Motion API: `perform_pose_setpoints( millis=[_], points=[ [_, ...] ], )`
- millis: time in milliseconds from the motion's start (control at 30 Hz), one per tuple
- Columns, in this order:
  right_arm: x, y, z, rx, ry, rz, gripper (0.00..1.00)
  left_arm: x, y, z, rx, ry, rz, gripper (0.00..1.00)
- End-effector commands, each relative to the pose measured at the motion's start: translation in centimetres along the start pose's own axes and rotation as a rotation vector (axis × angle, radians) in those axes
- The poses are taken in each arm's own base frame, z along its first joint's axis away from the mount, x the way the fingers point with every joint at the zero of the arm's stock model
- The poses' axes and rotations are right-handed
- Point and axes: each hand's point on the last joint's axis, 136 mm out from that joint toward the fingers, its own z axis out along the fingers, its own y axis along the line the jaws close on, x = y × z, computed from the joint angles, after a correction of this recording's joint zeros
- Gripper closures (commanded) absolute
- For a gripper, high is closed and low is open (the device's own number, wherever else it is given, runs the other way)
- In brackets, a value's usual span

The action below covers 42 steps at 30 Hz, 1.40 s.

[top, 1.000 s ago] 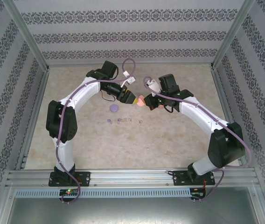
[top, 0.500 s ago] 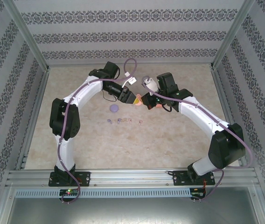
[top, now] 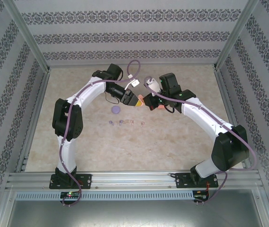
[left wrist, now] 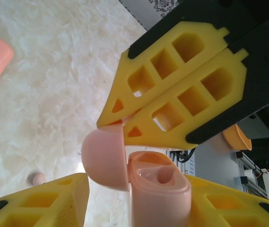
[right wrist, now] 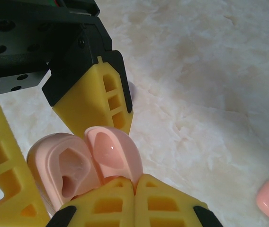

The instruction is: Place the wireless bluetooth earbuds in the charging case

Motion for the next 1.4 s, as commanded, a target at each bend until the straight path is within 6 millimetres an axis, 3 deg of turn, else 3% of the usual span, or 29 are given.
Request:
perform_pose_setpoints(
  millis=[0, 633, 767, 1000, 1133, 1200, 1367],
  points=[
    [-1.6, 0.8, -0.3, -0.026, -0.039, -0.017, 1.0, -0.4, -0.7, 0.2, 0.04, -0.003, 0.018, 0.49],
    [-1.3, 0.5, -0.3, -0.014, -0.035, -0.018, 1.0, -0.7, -0.9, 0.2, 0.059, -0.005, 0.018, 0.61],
    [-1.5, 0.4, -0.3, -0.011, -0.039, -0.014, 1.0, -0.6, -1.0, 0.2, 0.063, -0.003, 0.017, 0.72],
    [-2.3, 0.1, -0.8, 0.006, -0.07, 0.005, 1.0, -0.5, -1.0, 0.3, 0.074, -0.001, 0.01, 1.0],
    [-3.0, -0.3, -2.0, 0.02, -0.104, 0.034, 0.78, -0.5, -0.8, 0.3, 0.072, -0.005, 0.008, 1.0],
    [-3.0, -0.3, -2.8, 0.021, -0.115, 0.049, 0.71, -0.7, -0.6, 0.1, 0.066, -0.018, 0.011, 1.0],
    [-2.5, -0.4, -5.9, 0.043, -0.17, 0.096, 0.46, -1.4, 0.5, -1.1, 0.018, -0.079, 0.022, 1.0]
  ],
)
